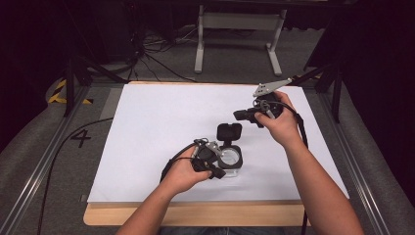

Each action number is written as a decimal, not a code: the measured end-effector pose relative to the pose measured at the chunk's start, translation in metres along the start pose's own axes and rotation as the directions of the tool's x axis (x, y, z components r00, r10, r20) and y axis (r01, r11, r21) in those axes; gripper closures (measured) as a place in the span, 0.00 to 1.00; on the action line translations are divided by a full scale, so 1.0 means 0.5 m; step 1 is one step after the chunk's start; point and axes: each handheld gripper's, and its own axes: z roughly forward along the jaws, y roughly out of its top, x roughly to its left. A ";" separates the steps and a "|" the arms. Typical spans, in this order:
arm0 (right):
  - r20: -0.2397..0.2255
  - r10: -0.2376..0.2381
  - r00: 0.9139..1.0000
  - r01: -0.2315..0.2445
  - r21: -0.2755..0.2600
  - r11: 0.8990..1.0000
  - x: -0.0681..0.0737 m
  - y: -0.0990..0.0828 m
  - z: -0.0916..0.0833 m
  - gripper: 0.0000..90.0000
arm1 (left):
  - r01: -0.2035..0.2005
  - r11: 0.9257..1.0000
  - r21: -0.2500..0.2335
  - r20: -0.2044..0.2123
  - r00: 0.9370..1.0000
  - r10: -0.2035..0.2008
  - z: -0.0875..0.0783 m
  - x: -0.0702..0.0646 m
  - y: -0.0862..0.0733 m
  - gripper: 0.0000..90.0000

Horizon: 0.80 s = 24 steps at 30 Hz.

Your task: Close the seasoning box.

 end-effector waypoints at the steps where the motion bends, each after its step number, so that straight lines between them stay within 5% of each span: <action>1: -0.002 0.002 1.000 -0.002 0.006 1.000 -0.001 0.000 0.003 1.00 | 0.002 1.000 -0.003 0.002 1.000 -0.002 0.001 0.000 0.000 1.00; 24: -0.042 -0.029 0.999 0.032 0.066 0.997 0.034 -0.023 -0.003 1.00 | 0.009 1.000 -0.026 -0.008 1.000 -0.009 0.001 -0.001 -0.001 1.00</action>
